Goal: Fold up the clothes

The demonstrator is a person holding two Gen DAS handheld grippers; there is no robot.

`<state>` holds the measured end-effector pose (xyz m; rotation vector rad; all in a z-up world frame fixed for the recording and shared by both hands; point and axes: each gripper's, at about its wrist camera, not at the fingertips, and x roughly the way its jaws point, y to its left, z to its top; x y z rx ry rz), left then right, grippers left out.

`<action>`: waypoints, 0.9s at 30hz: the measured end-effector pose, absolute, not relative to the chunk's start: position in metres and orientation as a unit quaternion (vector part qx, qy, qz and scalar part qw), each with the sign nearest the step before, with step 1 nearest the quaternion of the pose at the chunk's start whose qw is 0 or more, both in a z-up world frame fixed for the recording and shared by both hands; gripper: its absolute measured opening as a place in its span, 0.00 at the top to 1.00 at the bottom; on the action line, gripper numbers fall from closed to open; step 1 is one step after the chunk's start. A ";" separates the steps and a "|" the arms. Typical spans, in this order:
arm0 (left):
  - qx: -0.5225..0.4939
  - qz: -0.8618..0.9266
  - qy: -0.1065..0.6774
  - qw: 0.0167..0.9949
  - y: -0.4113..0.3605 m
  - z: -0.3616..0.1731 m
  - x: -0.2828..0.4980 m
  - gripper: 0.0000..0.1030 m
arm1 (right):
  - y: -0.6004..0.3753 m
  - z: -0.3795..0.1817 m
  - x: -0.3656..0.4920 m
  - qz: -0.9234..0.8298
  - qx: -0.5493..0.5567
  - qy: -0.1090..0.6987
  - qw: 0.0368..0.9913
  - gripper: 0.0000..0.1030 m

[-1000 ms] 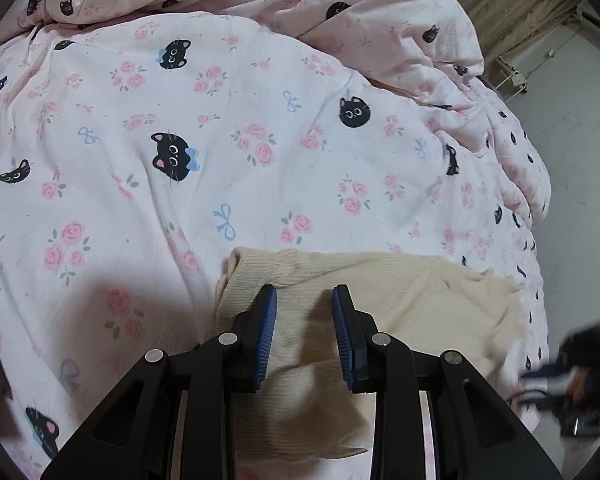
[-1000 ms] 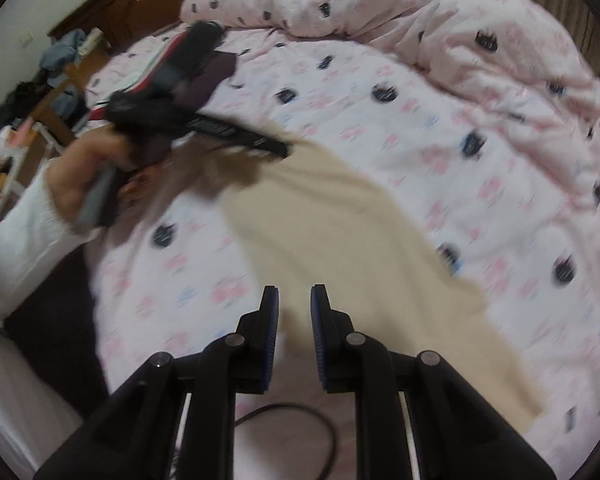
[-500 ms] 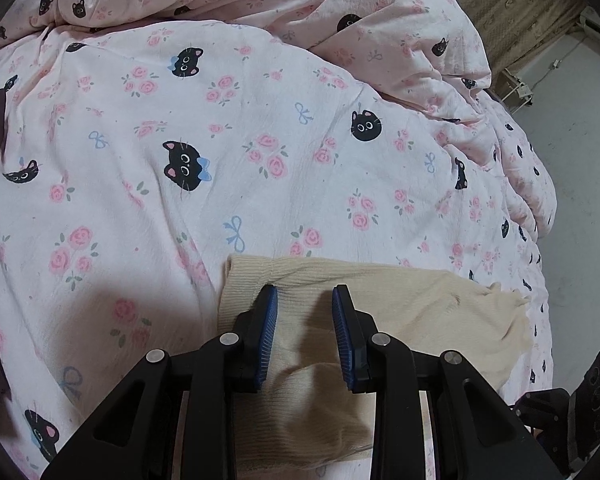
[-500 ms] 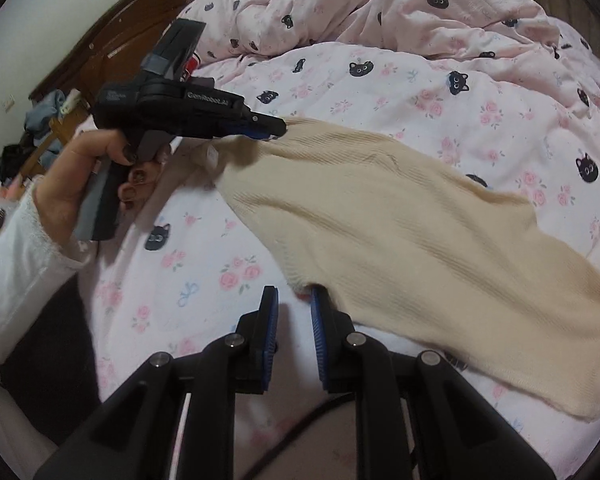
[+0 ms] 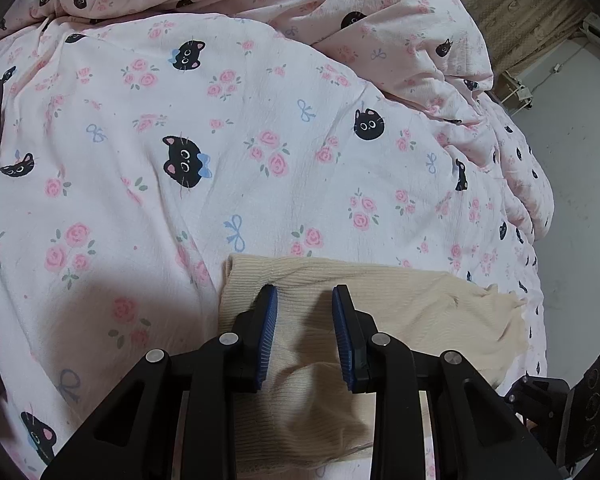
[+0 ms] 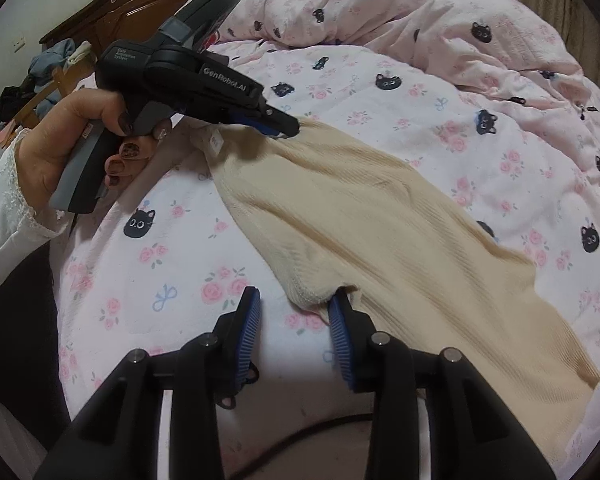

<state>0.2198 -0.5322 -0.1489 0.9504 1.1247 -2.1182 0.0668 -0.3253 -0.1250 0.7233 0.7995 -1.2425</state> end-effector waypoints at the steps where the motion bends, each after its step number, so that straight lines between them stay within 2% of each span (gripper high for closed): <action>1: 0.354 -0.789 0.420 0.277 -0.532 -0.149 0.220 0.76 | -0.326 -0.125 0.067 -0.550 0.322 0.359 0.682 0.78; 3: 0.353 -0.788 0.421 0.276 -0.533 -0.149 0.220 0.76 | -0.326 -0.125 0.068 -0.543 0.324 0.363 0.684 0.93; 4: 0.353 -0.788 0.422 0.276 -0.533 -0.149 0.220 0.76 | -0.325 -0.125 0.067 -0.540 0.326 0.365 0.686 0.95; 9: 0.350 -0.787 0.426 0.275 -0.534 -0.149 0.221 0.76 | -0.315 -0.121 0.058 -0.526 0.345 0.341 0.698 0.97; 16: 0.348 -0.786 0.431 0.273 -0.534 -0.147 0.225 0.76 | -0.297 -0.112 0.025 -0.460 0.419 0.239 0.745 0.97; 27: 0.361 -0.788 0.412 0.282 -0.529 -0.142 0.223 0.76 | -0.291 -0.152 0.034 -0.470 0.430 0.285 0.716 0.96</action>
